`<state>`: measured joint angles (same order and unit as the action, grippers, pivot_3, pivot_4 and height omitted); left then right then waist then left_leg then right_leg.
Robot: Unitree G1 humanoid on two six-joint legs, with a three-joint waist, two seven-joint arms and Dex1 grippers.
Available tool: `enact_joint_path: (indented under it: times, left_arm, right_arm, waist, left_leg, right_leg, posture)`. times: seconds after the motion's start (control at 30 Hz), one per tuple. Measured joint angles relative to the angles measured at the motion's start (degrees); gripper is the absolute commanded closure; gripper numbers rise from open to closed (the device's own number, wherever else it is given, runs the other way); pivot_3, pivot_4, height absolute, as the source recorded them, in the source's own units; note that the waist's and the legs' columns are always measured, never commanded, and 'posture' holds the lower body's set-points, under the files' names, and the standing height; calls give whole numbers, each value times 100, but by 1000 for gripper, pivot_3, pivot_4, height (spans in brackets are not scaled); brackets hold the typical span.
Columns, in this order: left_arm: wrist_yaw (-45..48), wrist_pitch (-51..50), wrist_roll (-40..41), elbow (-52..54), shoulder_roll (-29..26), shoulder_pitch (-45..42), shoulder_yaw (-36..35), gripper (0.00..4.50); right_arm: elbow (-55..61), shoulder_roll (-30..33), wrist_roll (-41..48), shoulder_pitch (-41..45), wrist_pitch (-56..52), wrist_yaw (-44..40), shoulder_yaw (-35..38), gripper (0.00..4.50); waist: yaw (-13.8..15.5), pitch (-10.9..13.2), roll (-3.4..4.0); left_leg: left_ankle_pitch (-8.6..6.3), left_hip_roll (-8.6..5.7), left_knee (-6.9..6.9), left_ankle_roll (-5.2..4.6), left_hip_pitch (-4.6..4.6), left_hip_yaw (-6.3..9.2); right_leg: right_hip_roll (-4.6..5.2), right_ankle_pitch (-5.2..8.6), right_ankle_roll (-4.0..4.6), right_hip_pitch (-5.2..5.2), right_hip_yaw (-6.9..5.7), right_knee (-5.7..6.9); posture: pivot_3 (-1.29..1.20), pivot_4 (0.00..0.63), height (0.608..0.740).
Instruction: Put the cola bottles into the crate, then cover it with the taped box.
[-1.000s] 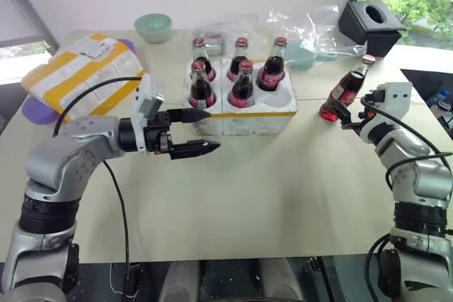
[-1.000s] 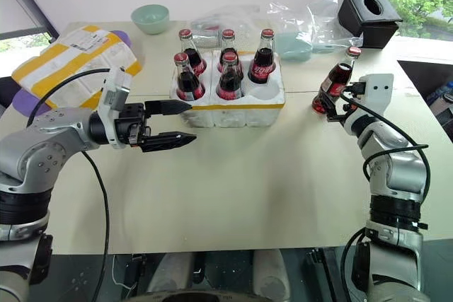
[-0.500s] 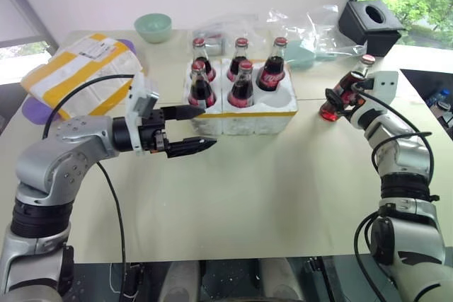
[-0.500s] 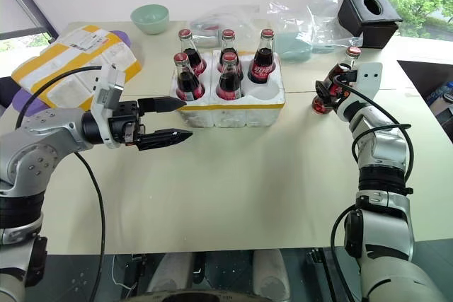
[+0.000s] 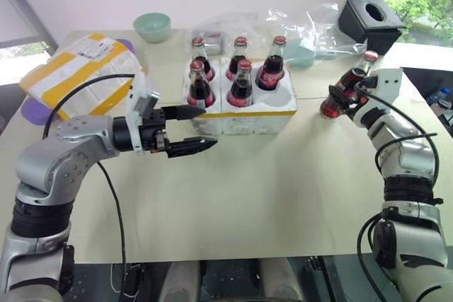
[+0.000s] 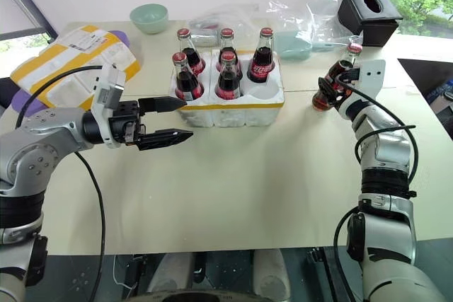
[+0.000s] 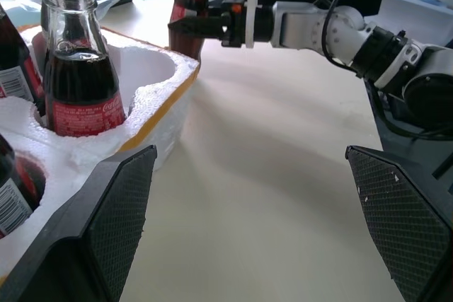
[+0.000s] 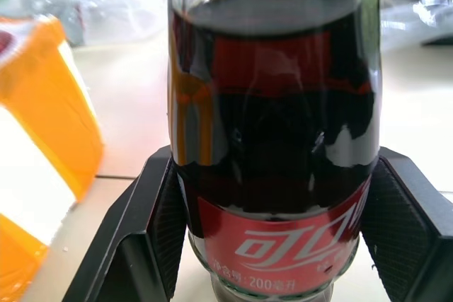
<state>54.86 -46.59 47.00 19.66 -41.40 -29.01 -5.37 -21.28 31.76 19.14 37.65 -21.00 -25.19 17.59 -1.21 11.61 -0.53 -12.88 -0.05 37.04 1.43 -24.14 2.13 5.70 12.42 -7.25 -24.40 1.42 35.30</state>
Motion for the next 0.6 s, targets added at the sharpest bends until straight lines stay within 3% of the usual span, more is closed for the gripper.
enact_joint_path:
  times: [0.33,0.6]
  left_arm:
    - [34,50,-10,-117,52,-65,20,0]
    - [41,60,-11,-118,52,-64,20,0]
  right_arm:
    - [2082,-85,1265,390,-1317,-60,81,1801]
    - [2512,-636,1352,365,-1762,42,-828,1801]
  waist:
    - [13,1,2]
    - [9,2,2]
  left_leg:
    - [0,1,-2,0,-2,1]
    - [0,1,-1,0,-3,1]
  right_leg:
    - [-2,0,0,-5,0,6]
    - [-2,0,0,-6,0,5]
  posture:
    - [0,150,739]
    - [0,150,739]
